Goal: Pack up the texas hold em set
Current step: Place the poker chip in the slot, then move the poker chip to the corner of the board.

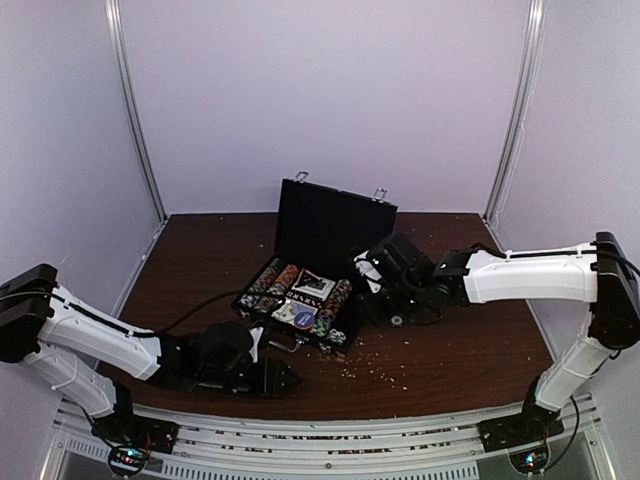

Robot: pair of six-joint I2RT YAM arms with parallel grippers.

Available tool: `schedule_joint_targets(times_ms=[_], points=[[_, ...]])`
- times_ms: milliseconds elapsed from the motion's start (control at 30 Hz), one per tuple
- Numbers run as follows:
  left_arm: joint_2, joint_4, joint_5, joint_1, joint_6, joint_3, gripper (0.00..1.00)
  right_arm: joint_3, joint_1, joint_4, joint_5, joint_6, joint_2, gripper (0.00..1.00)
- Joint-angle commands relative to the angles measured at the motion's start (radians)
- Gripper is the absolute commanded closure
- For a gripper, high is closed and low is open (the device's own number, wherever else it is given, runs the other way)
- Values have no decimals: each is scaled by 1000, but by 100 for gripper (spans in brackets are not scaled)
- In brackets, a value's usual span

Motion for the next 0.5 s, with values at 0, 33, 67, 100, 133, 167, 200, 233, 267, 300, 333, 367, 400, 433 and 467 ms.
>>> schedule_joint_targets(times_ms=[0,33,67,100,133,167,200,233,267,300,333,367,400,433,467], points=[[5,-5,7,6,28,32,38,-64,-75,-27,166,199,-1,61],[10,-8,12,6,31,36,38,-68,-95,-42,174,230,9,60],[15,-14,17,6,34,41,38,-72,-118,-56,182,255,21,60],[18,-19,20,6,36,44,38,-78,-131,-61,186,277,33,60],[19,-20,21,6,38,46,38,-82,-142,-64,189,293,44,59],[19,-20,21,6,39,46,38,-87,-150,-62,189,309,55,59],[19,-20,19,6,40,47,38,-90,-155,-56,185,321,66,58],[20,-19,19,6,40,48,38,-90,-164,-50,179,331,80,57],[21,-18,19,6,41,50,38,-90,-169,-44,174,340,95,56],[25,-17,24,6,43,51,38,-88,-175,-36,168,346,110,55],[30,-16,29,6,44,54,38,-84,-179,-31,168,350,127,54],[36,-17,35,6,45,58,38,-79,-182,-26,167,354,143,54],[41,-17,40,6,46,60,38,-75,-186,-23,164,358,157,53],[45,-15,43,6,47,63,38,-72,-191,-18,163,362,169,53],[48,-15,45,6,49,64,38,-73,-194,-10,159,367,178,52]])
